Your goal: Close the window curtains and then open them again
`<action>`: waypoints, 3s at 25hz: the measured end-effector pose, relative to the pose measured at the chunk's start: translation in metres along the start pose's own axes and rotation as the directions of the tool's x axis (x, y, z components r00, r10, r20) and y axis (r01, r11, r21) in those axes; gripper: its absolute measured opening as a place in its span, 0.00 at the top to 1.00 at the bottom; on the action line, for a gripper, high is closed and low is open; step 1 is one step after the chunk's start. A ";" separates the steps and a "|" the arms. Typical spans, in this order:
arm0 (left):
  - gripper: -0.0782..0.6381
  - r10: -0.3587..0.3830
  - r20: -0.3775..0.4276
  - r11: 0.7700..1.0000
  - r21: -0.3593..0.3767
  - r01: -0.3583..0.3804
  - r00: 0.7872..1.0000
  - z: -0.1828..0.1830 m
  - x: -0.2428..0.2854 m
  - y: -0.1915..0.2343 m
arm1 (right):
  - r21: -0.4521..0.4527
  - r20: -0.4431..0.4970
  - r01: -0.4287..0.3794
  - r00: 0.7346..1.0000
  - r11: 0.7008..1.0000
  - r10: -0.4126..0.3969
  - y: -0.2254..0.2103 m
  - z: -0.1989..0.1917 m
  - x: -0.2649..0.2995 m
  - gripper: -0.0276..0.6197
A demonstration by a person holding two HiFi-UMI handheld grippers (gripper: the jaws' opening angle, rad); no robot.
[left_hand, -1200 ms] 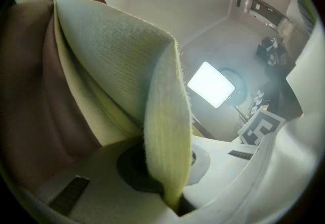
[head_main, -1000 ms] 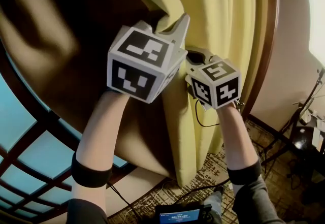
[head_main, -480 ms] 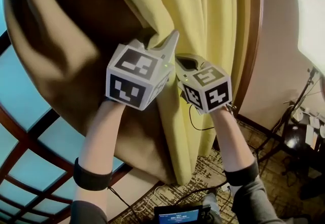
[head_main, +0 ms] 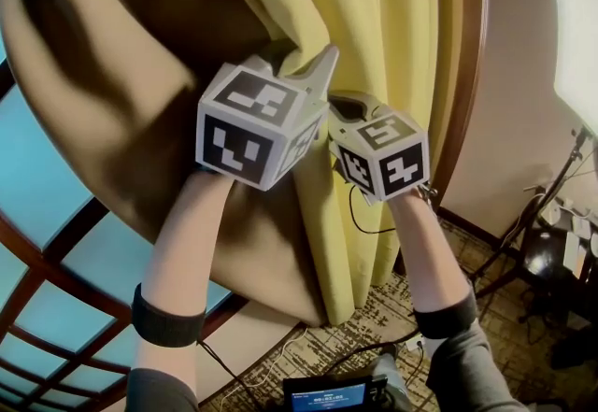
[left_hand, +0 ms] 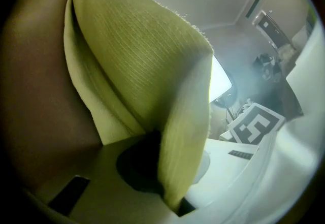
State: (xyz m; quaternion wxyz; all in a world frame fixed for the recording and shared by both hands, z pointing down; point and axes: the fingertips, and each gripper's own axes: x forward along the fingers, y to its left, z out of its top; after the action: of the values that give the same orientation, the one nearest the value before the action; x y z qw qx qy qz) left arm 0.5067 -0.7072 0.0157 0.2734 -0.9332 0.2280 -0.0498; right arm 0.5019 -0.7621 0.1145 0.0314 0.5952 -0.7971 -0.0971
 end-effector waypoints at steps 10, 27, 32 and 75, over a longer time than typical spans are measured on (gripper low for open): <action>0.90 -0.011 0.046 0.999 -0.036 0.013 0.999 0.019 0.049 0.005 | 0.011 -0.012 0.029 1.000 1.000 -0.029 -0.050 -0.013 0.001 0.94; 0.90 -0.163 -0.102 0.986 -0.058 0.157 0.981 -0.001 0.176 -0.036 | -0.113 -0.116 0.098 0.987 0.989 -0.112 -0.156 -0.034 0.005 0.94; 0.90 -0.196 -0.043 0.976 -0.103 0.191 0.980 0.014 0.218 -0.046 | -0.095 -0.142 0.156 0.975 0.983 -0.169 -0.213 -0.056 -0.009 0.94; 0.60 -0.020 -0.119 0.988 0.150 0.038 0.993 -0.015 0.239 -0.089 | -0.009 -0.028 0.142 0.989 0.990 -0.142 -0.249 -0.050 -0.021 0.94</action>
State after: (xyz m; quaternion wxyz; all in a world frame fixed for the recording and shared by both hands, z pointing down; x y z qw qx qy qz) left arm 0.7518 -0.7557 0.0680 0.3293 -0.9082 0.2258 -0.1257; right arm 0.7510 -0.8153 0.1171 0.0379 0.6515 -0.7519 -0.0933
